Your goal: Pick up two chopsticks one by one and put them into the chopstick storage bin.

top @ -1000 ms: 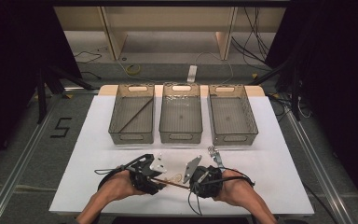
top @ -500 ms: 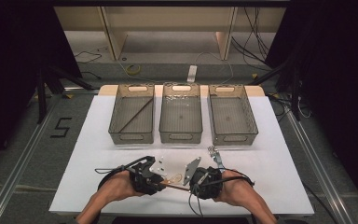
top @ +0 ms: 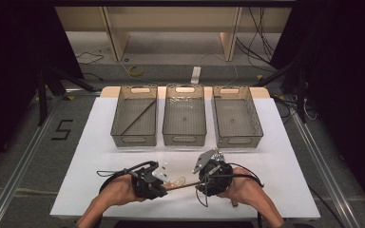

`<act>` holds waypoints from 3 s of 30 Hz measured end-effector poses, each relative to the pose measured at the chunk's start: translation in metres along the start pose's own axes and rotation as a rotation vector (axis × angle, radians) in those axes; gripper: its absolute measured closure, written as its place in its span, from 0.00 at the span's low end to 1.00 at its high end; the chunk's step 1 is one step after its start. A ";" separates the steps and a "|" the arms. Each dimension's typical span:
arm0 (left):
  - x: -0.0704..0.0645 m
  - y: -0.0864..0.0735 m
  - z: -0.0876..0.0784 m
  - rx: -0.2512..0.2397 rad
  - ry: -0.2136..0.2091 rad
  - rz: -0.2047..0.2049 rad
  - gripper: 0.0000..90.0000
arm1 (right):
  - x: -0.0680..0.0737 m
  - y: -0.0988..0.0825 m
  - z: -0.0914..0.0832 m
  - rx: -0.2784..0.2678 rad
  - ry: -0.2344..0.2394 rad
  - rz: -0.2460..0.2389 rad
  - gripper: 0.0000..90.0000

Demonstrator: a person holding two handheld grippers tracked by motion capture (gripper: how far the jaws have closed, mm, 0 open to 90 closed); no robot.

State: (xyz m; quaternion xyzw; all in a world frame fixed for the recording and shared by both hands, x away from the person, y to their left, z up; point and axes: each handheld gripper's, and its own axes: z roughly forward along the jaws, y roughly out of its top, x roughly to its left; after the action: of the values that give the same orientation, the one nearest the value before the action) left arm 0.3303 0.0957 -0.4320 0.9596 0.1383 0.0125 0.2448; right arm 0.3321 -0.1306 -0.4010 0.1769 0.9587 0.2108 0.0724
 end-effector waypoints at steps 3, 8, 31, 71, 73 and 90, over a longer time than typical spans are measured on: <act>0.005 -0.001 -0.004 -0.008 0.034 -0.044 0.94 | -0.004 -0.001 -0.004 -0.044 -0.016 0.039 0.54; 0.014 -0.005 -0.009 -0.040 0.072 -0.128 0.94 | -0.008 -0.005 -0.009 -0.132 -0.072 0.106 0.43; 0.046 -0.020 -0.040 -0.199 0.185 -0.342 0.94 | -0.016 -0.043 -0.007 -0.275 -0.133 0.298 0.34; 0.176 -0.018 -0.068 -0.292 0.387 -0.636 0.94 | -0.017 -0.082 -0.009 -0.318 -0.146 0.401 0.34; 0.183 -0.020 -0.066 -0.291 0.395 -0.654 0.94 | -0.017 -0.082 -0.009 -0.317 -0.146 0.399 0.34; 0.213 -0.026 -0.060 -0.261 0.433 -0.717 0.93 | -0.016 -0.081 -0.009 -0.326 -0.132 0.405 0.29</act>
State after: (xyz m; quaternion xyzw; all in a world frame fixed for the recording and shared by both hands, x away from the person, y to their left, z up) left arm 0.5227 0.2034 -0.4003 0.7873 0.5079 0.1449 0.3182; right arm 0.3199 -0.2081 -0.4265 0.3647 0.8502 0.3605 0.1186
